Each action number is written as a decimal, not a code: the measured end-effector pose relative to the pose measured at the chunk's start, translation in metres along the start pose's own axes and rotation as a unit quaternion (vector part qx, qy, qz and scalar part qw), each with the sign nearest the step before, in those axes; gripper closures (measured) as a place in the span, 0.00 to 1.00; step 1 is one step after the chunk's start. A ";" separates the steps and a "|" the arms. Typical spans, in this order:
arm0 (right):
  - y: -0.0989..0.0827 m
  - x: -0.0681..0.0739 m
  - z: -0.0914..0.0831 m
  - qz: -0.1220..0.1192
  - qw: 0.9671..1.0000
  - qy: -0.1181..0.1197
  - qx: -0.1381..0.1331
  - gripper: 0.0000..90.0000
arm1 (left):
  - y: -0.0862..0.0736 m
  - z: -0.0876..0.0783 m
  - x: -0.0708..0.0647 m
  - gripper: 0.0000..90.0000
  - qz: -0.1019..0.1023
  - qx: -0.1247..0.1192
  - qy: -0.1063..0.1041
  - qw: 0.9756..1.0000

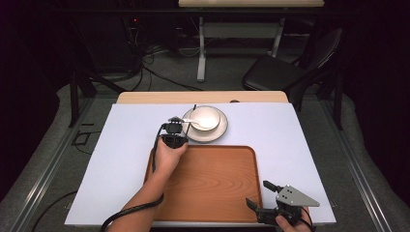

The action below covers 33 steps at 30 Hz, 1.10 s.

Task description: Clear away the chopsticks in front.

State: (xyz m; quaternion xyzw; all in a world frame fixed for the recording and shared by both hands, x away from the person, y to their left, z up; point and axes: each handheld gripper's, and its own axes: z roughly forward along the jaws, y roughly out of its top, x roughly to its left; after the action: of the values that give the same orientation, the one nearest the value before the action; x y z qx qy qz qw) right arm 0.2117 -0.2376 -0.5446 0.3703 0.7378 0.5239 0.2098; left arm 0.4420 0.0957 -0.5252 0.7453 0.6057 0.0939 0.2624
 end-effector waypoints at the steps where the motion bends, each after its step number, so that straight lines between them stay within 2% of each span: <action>1: 0.000 0.000 0.000 0.000 1.000 0.000 0.000 0.16 | 0.000 0.000 0.000 0.92 -0.002 0.001 0.000 1.000; 8: 0.000 0.000 0.001 0.000 1.000 0.001 0.000 0.16 | 0.001 0.000 0.003 0.96 -0.003 -0.001 0.013 1.000; 18: 0.000 0.000 0.001 0.001 1.000 0.000 0.001 0.16 | 0.001 -0.009 0.016 0.96 -0.017 -0.018 0.015 1.000; 25: 0.000 0.000 0.001 0.002 1.000 -0.001 0.000 0.16 | 0.001 -0.026 0.033 0.96 -0.033 -0.042 0.014 0.998; 33: 0.000 0.000 0.001 0.001 1.000 -0.002 0.001 0.16 | -0.005 -0.059 0.060 0.96 -0.051 -0.074 0.007 0.996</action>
State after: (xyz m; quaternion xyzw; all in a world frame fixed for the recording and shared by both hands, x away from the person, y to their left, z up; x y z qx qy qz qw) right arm 0.2124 -0.2367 -0.5454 0.3724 0.7378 0.5222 0.2104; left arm 0.4261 0.1702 -0.4887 0.6909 0.6366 0.1305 0.3169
